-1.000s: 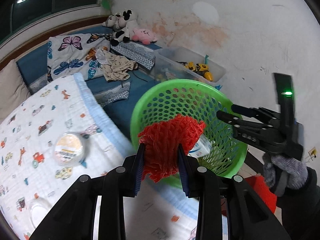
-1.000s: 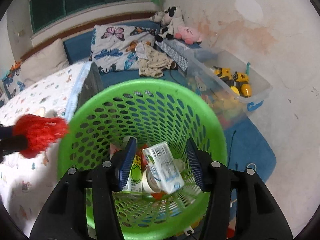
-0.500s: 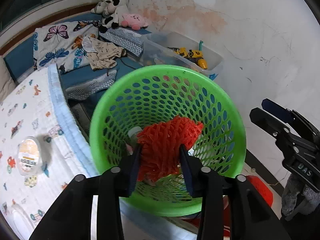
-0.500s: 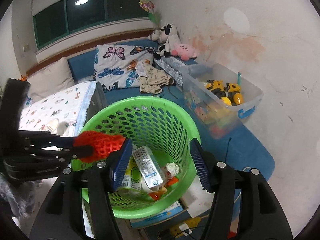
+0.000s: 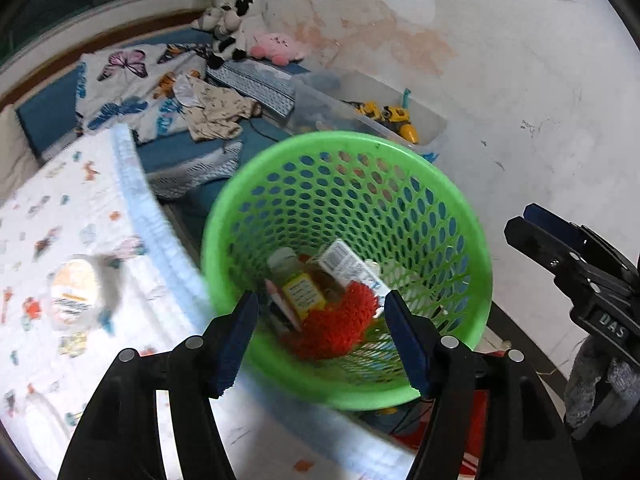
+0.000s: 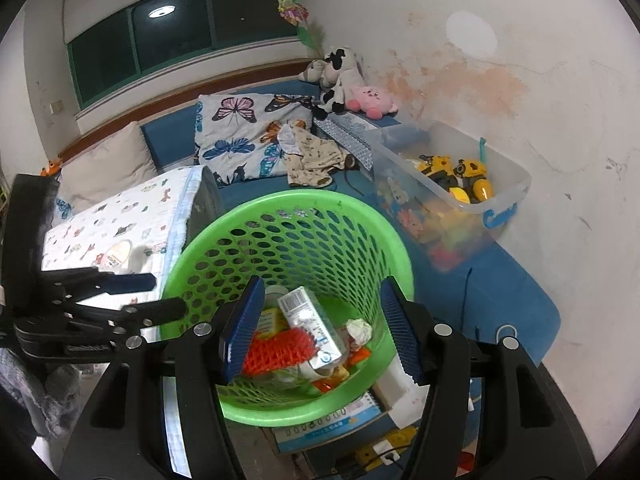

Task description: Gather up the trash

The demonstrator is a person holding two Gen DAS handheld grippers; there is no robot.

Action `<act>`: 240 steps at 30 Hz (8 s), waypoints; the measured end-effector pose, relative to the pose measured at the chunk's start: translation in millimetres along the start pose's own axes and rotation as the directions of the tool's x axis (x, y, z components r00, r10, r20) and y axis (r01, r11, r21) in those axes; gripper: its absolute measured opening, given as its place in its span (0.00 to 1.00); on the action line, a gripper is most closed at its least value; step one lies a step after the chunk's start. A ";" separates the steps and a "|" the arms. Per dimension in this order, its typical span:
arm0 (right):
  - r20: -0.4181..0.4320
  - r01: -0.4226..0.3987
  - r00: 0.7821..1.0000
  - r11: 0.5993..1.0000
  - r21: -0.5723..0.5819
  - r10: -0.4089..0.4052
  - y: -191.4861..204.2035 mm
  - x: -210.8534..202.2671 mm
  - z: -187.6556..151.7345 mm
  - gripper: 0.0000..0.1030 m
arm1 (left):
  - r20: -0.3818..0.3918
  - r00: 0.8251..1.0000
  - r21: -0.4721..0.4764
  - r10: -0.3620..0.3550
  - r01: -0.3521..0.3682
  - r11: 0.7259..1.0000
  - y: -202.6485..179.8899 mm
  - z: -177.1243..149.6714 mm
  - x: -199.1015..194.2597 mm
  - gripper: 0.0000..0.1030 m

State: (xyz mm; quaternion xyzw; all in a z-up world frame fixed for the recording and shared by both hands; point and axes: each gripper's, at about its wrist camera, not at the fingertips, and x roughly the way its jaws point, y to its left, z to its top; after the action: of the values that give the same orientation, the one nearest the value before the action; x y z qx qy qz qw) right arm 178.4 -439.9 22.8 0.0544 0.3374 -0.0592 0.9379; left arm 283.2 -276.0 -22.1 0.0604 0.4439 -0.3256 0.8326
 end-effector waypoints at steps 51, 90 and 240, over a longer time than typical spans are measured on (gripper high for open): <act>-0.269 -0.308 0.933 0.915 -0.261 0.237 264.0 159.3 -5.0 0.78 | -0.007 0.954 -0.275 0.301 -0.291 0.916 202.8 -170.2 -144.5 0.84; -0.220 -0.372 0.920 0.899 -0.230 0.324 267.4 125.1 1.4 0.58 | -0.070 0.964 -0.198 0.257 -0.266 0.943 212.7 -149.1 -98.8 0.89; -0.002 -0.242 0.970 0.957 -0.161 0.244 207.2 -105.8 -92.4 0.92 | 0.297 0.802 -0.345 0.519 -0.416 0.841 106.1 -222.1 -276.3 0.93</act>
State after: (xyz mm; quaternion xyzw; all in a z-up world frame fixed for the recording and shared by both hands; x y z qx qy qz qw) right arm 70.1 -214.4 32.5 0.0196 0.3235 0.0832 0.9424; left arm 82.2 28.4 40.1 -0.0062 0.2844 -0.0518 0.9573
